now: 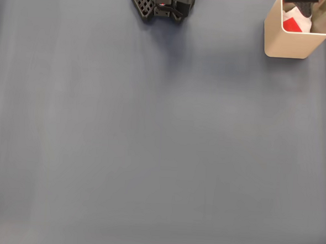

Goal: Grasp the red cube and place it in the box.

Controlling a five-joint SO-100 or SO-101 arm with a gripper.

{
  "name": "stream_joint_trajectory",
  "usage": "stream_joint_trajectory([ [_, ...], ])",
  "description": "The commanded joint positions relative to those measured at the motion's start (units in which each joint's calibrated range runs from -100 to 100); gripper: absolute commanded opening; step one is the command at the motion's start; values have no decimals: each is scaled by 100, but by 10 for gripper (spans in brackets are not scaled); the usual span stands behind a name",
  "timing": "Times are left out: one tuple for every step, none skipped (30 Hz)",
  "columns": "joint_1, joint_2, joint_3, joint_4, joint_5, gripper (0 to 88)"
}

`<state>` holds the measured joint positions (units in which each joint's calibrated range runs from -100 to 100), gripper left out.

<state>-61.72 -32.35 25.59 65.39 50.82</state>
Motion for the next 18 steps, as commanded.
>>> stream_joint_trajectory([
  [164, -283, -50, -89, 29, 67],
  [213, -292, -50, -113, 0, 46],
  [263, -309, -50, -121, -15, 23],
  [320, -318, -50, -138, -29, 3],
  [384, -335, -50, -146, -44, 3],
  [469, -353, -50, -162, -44, 3],
  [540, -370, -50, -171, -44, 3],
  [618, -396, -50, -179, -39, 3],
  [710, -405, -59, -187, -29, 3],
  [803, -422, -59, -212, -24, 3],
  [902, -448, -59, -261, -24, 3],
  [1009, -457, -59, -318, -39, 3],
  [1122, -474, -59, -351, -44, 3],
  [1229, -509, -59, -367, -39, 3],
  [1350, -535, -59, -384, -29, 3],
  [1470, -561, -59, -384, -15, 3],
  [1598, -587, -59, -392, -5, 3],
  [1733, -613, -59, -392, 5, 3],
])
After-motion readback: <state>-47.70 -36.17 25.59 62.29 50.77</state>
